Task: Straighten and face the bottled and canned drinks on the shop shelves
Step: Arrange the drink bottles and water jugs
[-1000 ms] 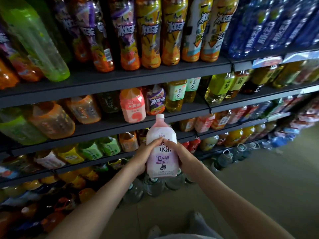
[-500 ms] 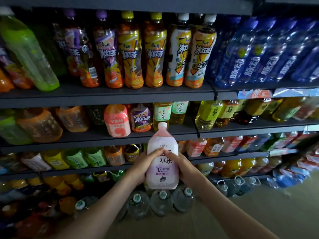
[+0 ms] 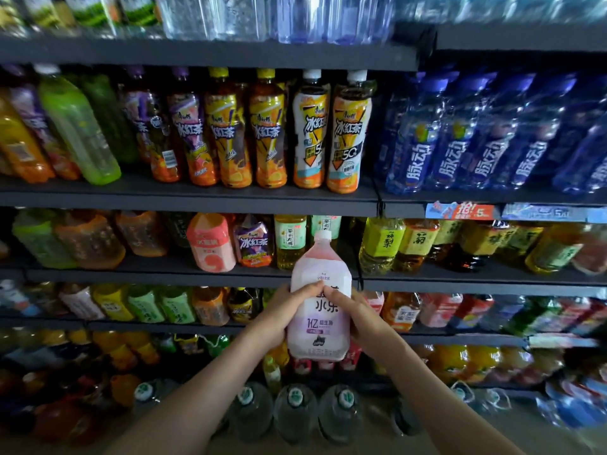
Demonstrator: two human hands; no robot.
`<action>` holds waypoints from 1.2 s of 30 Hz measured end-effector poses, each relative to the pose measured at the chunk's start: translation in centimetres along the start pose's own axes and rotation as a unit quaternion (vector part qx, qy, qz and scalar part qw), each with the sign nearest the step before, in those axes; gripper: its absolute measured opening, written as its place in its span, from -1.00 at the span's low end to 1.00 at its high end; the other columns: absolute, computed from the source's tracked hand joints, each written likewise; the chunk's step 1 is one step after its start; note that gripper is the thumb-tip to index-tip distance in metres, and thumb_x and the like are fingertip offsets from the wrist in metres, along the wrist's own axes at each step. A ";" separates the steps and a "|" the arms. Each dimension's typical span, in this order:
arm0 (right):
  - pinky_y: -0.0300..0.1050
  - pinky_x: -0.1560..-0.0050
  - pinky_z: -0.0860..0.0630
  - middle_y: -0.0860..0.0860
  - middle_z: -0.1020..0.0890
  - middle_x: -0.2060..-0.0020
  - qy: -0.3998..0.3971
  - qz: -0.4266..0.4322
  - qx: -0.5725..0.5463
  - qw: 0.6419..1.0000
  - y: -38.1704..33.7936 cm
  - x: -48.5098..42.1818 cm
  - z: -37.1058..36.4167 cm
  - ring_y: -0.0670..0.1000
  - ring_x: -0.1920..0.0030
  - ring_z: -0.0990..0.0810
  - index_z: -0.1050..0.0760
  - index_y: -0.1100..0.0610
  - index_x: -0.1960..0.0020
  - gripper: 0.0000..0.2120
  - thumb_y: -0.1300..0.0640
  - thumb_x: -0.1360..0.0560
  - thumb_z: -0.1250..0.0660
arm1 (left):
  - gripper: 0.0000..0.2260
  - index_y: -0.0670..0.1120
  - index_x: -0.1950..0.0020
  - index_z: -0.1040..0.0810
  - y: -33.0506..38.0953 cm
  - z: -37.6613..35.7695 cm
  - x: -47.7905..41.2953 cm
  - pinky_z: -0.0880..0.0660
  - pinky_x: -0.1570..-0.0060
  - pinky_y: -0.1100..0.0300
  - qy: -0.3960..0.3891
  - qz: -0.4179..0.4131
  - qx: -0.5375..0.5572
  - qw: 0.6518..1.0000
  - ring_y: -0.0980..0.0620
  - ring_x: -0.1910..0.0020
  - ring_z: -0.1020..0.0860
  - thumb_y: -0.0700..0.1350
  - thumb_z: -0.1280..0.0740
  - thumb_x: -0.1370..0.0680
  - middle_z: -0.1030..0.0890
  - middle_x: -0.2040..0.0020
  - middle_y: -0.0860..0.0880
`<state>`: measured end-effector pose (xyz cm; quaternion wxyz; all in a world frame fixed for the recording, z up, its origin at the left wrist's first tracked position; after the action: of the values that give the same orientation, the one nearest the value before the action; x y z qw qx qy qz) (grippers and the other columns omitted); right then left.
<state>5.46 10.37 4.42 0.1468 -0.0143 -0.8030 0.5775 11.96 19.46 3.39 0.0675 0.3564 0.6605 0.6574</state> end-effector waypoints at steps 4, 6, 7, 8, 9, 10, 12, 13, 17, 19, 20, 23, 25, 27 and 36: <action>0.19 -0.14 -0.53 0.25 -0.63 -0.07 -0.005 -0.011 -0.011 1.000 0.7 -0.6 -0.8 0.25 -0.08 -0.62 -0.52 0.20 -0.19 -0.59 0.00 -0.42 -0.38 | -0.82 -0.10 -0.01 -0.61 0.1 1.2 0.3 -0.61 0.13 0.03 0.010 -0.005 0.002 1.000 -0.12 0.20 -0.67 -0.05 -0.42 -0.47 -0.69 0.15 -0.16; 0.23 -0.17 -0.51 0.26 -0.63 -0.07 -0.005 -0.021 -0.014 1.000 1.3 -1.1 -1.5 0.27 -0.09 -0.61 -0.53 0.22 -0.18 -0.57 -0.01 -0.41 -0.40 | -0.84 -0.08 0.00 -0.61 0.0 2.2 0.4 -0.60 0.09 0.02 0.021 -0.007 0.001 1.000 -0.12 0.18 -0.67 -0.06 -0.42 -0.46 -0.70 0.16 -0.14; 0.24 -0.18 -0.50 0.26 -0.63 -0.07 -0.006 -0.025 -0.013 1.000 1.6 -1.3 -2.0 0.27 -0.10 -0.60 -0.53 0.23 -0.18 -0.56 -0.01 -0.41 -0.40 | -0.83 -0.07 0.00 -0.61 0.0 2.8 0.6 -0.60 0.08 0.01 0.028 -0.007 0.003 1.000 -0.12 0.18 -0.67 -0.05 -0.43 -0.46 -0.70 0.16 -0.13; 0.23 -0.18 -0.50 0.27 -0.63 -0.07 -0.008 -0.027 -0.014 1.000 1.9 -1.6 -2.5 0.28 -0.10 -0.60 -0.52 0.24 -0.18 -0.55 0.00 -0.40 -0.40 | -0.82 -0.07 -0.01 -0.61 -0.1 3.5 0.7 -0.59 0.09 0.02 0.037 -0.007 0.005 0.999 -0.11 0.18 -0.67 -0.05 -0.43 -0.45 -0.70 0.16 -0.13; 0.22 -0.16 -0.52 0.27 -0.63 -0.06 -0.011 -0.029 -0.015 0.999 2.2 -1.9 -3.1 0.28 -0.09 -0.60 -0.52 0.25 -0.18 -0.55 0.00 -0.40 -0.41 | -0.80 -0.08 -0.03 -0.61 -0.1 4.2 0.9 -0.59 0.13 0.04 0.045 -0.006 0.009 0.999 -0.10 0.19 -0.67 -0.05 -0.44 -0.45 -0.70 0.16 -0.12; 0.20 -0.14 -0.53 0.27 -0.63 -0.06 -0.014 -0.032 -0.015 0.999 2.4 -2.2 -3.7 0.27 -0.08 -0.61 -0.53 0.24 -0.18 -0.55 0.00 -0.39 -0.41 | -0.77 -0.09 -0.06 -0.60 -0.2 5.0 1.0 -0.58 0.18 0.08 0.051 -0.005 0.016 0.999 -0.09 0.20 -0.67 -0.05 -0.44 -0.44 -0.70 0.16 -0.12; 0.17 -0.09 -0.56 0.27 -0.63 -0.04 -0.025 -0.036 -0.014 0.999 2.6 -2.7 -5.4 0.27 -0.04 -0.62 -0.54 0.22 -0.15 -0.57 0.00 -0.38 -0.41 | -0.75 -0.11 -0.07 -0.60 -0.1 6.7 1.4 -0.57 0.25 0.13 0.061 -0.003 0.028 0.998 -0.08 0.21 -0.67 -0.06 -0.44 -0.44 -0.70 0.16 -0.13; 0.15 -0.06 -0.57 0.27 -0.64 -0.03 -0.033 -0.037 -0.015 0.999 2.6 -3.0 -6.4 0.26 -0.03 -0.63 -0.54 0.21 -0.15 -0.59 0.01 -0.39 -0.40 | -0.76 -0.11 -0.07 -0.60 0.0 7.7 1.6 -0.58 0.25 0.13 0.067 -0.002 0.035 0.997 -0.08 0.21 -0.67 -0.07 -0.44 -0.44 -0.70 0.16 -0.13; 0.12 -0.02 -0.59 0.26 -0.65 -0.02 -0.057 -0.036 0.004 0.998 2.2 -4.5 -10.9 0.26 -0.01 -0.64 -0.56 0.21 -0.11 -0.60 -0.01 -0.38 -0.40 | -0.72 -0.13 -0.09 -0.60 0.9 11.9 2.5 -0.61 0.08 0.01 0.083 -0.003 0.043 0.996 -0.14 0.14 -0.67 -0.04 -0.45 -0.44 -0.69 0.11 -0.17; 0.12 -0.01 -0.59 0.27 -0.64 -0.03 -0.061 -0.034 0.003 0.998 2.4 -5.3 -13.1 0.27 -0.01 -0.63 -0.54 0.23 -0.13 -0.58 0.00 -0.38 -0.40 | -0.77 -0.13 -0.04 -0.61 1.5 14.4 3.0 -0.61 0.15 0.06 0.102 -0.009 0.042 0.994 -0.10 0.20 -0.67 -0.06 -0.45 -0.44 -0.69 0.15 -0.15; 0.11 0.00 -0.60 0.28 -0.64 -0.03 -0.063 -0.033 0.001 0.997 2.5 -5.7 -14.2 0.26 -0.01 -0.63 -0.53 0.23 -0.14 -0.59 0.01 -0.38 -0.40 | -0.80 -0.12 -0.01 -0.61 1.8 15.7 3.3 -0.61 0.18 0.08 0.108 -0.010 0.044 0.993 -0.08 0.24 -0.67 -0.07 -0.44 -0.45 -0.70 0.18 -0.14; 0.13 -0.04 -0.57 0.26 -0.64 -0.05 -0.076 -0.039 0.000 0.996 3.6 -6.7 -17.7 0.26 -0.05 -0.63 -0.53 0.20 -0.16 -0.57 0.00 -0.37 -0.41 | -0.87 -0.14 0.03 -0.60 2.1 19.3 4.1 -0.57 0.35 0.18 0.111 -0.016 0.054 0.992 -0.02 0.34 -0.66 -0.13 -0.42 -0.47 -0.69 0.28 -0.09; 0.12 -0.06 -0.57 0.24 -0.65 -0.05 -0.081 -0.049 0.000 0.996 4.8 -7.3 -19.9 0.24 -0.05 -0.63 -0.54 0.18 -0.16 -0.58 0.00 -0.37 -0.41 | -0.86 -0.13 0.03 -0.60 1.7 21.9 4.7 -0.54 0.40 0.23 0.123 -0.013 0.054 0.991 0.01 0.36 -0.66 -0.12 -0.43 -0.46 -0.68 0.31 -0.06; 0.09 -0.02 -0.59 0.25 -0.65 -0.03 -0.086 -0.061 -0.002 0.994 6.3 -8.0 -22.4 0.23 -0.02 -0.64 -0.55 0.20 -0.14 -0.61 0.02 -0.38 -0.40 | -0.88 -0.10 0.06 -0.60 0.7 24.6 5.0 -0.54 0.40 0.22 0.129 0.001 0.057 0.990 0.01 0.36 -0.66 -0.10 -0.44 -0.46 -0.68 0.31 -0.05; 0.15 -0.04 -0.57 0.20 -0.67 -0.01 -0.035 -0.142 -0.006 0.989 13.8 -9.5 -25.9 0.22 -0.02 -0.65 -0.50 0.19 -0.21 -0.48 -0.01 -0.34 -0.51 | -0.86 -0.06 0.03 -0.59 -4.3 30.2 5.2 -0.58 0.29 0.18 0.098 0.058 0.063 0.991 0.01 0.28 -0.67 -0.04 -0.42 -0.48 -0.70 0.25 -0.03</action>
<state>19.08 37.08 -3.06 0.1994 0.1191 -0.8047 0.5464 23.37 47.65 -2.44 -0.0583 0.3311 0.6823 0.6492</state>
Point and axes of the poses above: each hand's wrist, its own x-axis away from the middle knuckle, its own z-axis out of the back of the hand, y = z × x, the point moved 9 cm from there along -x, towards the middle knuckle
